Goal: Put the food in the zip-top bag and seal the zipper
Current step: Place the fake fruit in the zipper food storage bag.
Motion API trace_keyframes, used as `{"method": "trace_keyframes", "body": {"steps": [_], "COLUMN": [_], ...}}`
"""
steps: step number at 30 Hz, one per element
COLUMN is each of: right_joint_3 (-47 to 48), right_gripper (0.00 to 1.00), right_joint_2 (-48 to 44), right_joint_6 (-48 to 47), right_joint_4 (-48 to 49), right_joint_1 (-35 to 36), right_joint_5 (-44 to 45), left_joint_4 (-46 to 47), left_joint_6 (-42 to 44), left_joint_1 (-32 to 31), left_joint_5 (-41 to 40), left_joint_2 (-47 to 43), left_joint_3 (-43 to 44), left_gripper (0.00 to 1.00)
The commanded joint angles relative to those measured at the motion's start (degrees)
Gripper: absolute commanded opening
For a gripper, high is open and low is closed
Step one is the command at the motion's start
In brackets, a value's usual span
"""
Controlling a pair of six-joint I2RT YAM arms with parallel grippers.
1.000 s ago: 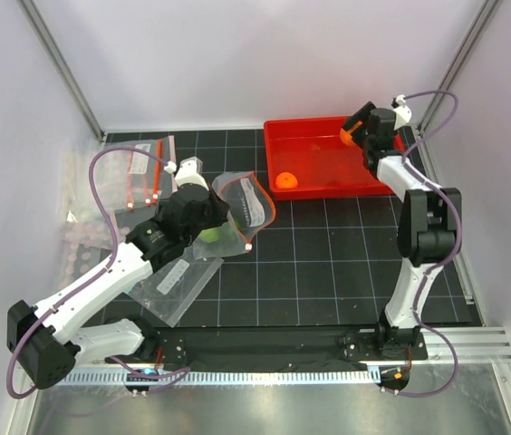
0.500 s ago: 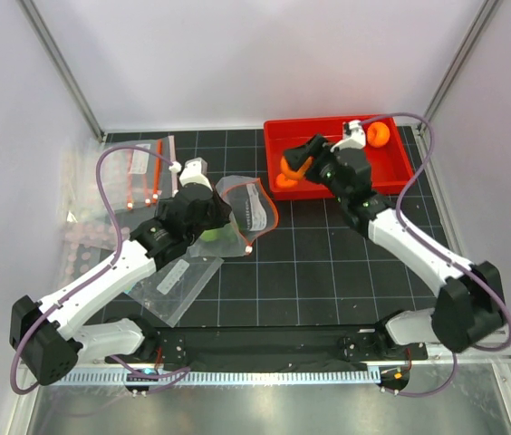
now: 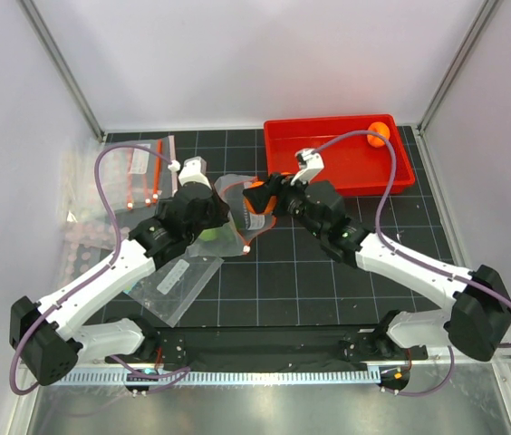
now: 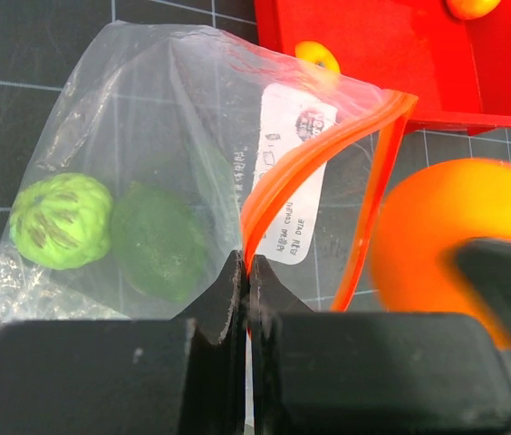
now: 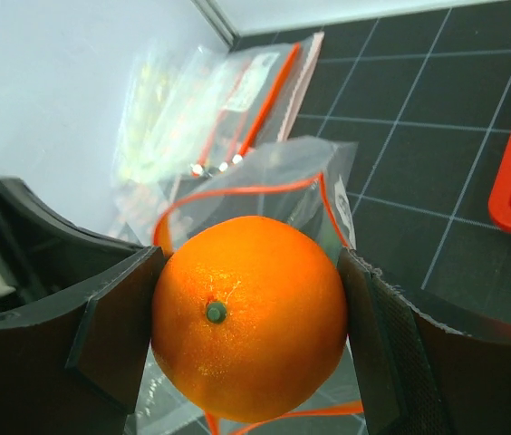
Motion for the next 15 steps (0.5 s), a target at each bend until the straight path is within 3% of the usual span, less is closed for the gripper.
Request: {"method": "trace_keyframes", "body": {"steps": [1,9,11,13,15], "right_joint_3": [-0.1,1.3,2.4,3.3,3.2], "right_gripper": [0.49,0.53,0.69,0.99,1.00], "right_joint_2": [2.0,9.7,10.8,11.1,10.5], "right_joint_6": [-3.2,-3.4,-3.7,-4.0,-4.7], "right_joint_4": [5.4,7.2,6.8,5.6,5.3], "right_joint_1": [1.4,2.5,2.8,3.3,3.6], "right_joint_5": [2.2,2.8,2.5,3.8,4.3], "left_joint_4": [-0.2,-0.4,-0.5,-0.9,-1.2], "left_joint_6": [1.0,1.0,0.9,0.8,0.8], "left_joint_1": [0.3,0.3,0.3,0.3,0.3], "left_joint_5": [-1.5,0.3,0.6,0.9,0.9], "left_joint_2": [-1.4,-2.7,-2.5,-2.5,-2.7], "left_joint_3": [3.1,3.1,3.3,3.6,3.8], "left_gripper": [0.00,0.00,0.00,0.00,0.00]}}
